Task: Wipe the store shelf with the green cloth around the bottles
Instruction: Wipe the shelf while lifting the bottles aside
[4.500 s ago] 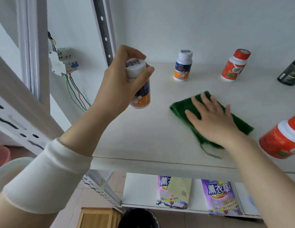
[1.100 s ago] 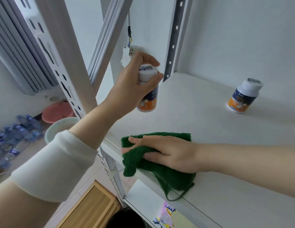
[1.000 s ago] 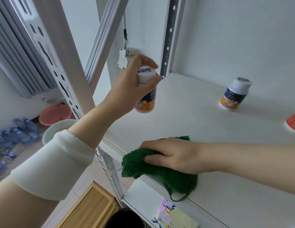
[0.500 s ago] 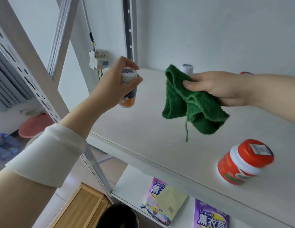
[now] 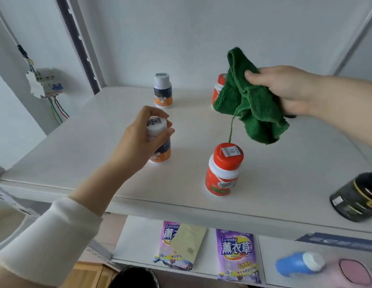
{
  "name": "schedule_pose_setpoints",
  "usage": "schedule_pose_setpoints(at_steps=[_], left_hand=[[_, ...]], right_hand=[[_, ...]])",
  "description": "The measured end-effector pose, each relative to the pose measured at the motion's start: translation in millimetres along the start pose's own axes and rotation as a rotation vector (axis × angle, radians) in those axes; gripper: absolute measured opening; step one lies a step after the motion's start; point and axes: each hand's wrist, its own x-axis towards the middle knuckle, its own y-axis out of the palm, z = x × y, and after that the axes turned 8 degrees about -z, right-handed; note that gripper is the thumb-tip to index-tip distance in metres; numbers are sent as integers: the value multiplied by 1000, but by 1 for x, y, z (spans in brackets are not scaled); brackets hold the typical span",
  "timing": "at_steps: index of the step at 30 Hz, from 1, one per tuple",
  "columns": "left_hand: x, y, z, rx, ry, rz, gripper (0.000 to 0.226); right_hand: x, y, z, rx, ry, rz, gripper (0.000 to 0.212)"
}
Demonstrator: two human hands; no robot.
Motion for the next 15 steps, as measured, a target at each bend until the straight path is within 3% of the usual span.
schedule_pose_setpoints(at_steps=[3,5,7,10,12,15], left_hand=[[-1,3,-5,91,34,-15,27],[-3,-2,-16,207,227,-118,40],[-6,-3,-37,144,426,-118,46],[-17,11,-61,25,551,156,47],[-23,26,-66,-6,503,334,55],[-30,40,-58,-59,387,488,58]], right_hand=[[-13,-10,-10,-140,22,-164,21],[-15,-17,-18,-295,50,-316,25],[-16,-19,-28,-428,97,-453,30],[-17,-10,-54,-757,183,-469,38],[-18,-2,-81,-993,207,-350,50],[-16,5,-112,-1143,54,-285,54]])
